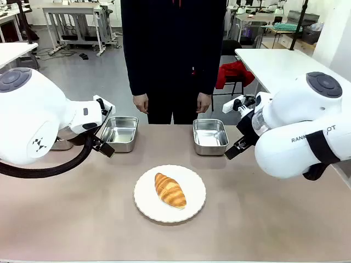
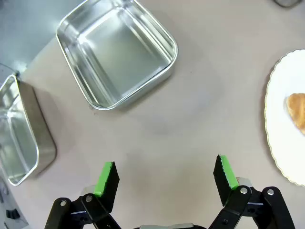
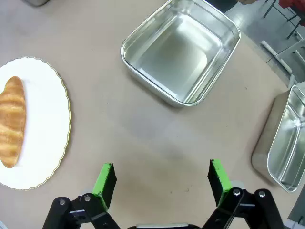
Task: Place the bread in the container.
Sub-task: Place the Butter Roll into the Airtight Container indicated by the human.
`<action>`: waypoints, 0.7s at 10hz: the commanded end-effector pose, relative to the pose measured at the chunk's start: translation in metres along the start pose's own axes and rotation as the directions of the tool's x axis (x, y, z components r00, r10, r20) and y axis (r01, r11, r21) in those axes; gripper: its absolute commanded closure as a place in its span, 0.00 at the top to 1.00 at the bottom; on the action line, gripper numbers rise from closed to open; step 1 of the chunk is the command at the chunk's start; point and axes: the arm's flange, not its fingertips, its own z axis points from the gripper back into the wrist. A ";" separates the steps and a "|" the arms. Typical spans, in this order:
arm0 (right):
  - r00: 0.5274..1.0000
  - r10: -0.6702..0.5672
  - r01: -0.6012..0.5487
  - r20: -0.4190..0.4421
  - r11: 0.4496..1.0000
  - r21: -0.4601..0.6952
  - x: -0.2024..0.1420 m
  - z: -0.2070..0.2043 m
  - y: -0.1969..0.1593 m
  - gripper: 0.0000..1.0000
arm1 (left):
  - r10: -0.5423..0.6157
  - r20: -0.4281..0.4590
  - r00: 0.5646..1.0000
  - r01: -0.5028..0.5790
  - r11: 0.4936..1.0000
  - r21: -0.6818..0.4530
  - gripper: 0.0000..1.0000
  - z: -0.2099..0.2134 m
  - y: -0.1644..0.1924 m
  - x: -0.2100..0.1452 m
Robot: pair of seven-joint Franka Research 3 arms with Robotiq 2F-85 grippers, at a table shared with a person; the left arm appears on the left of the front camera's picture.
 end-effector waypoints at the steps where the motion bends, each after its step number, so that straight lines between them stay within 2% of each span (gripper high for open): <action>1: 1.000 0.000 0.000 0.000 1.000 0.000 0.000 0.000 0.000 1.00 | 0.000 0.000 1.000 0.000 1.000 0.000 1.00 0.000 0.000 0.000; 7: 1.000 0.000 0.000 0.000 1.000 0.000 0.000 0.000 0.000 1.00 | 0.000 0.000 1.000 0.000 1.000 0.000 1.00 0.000 0.000 0.000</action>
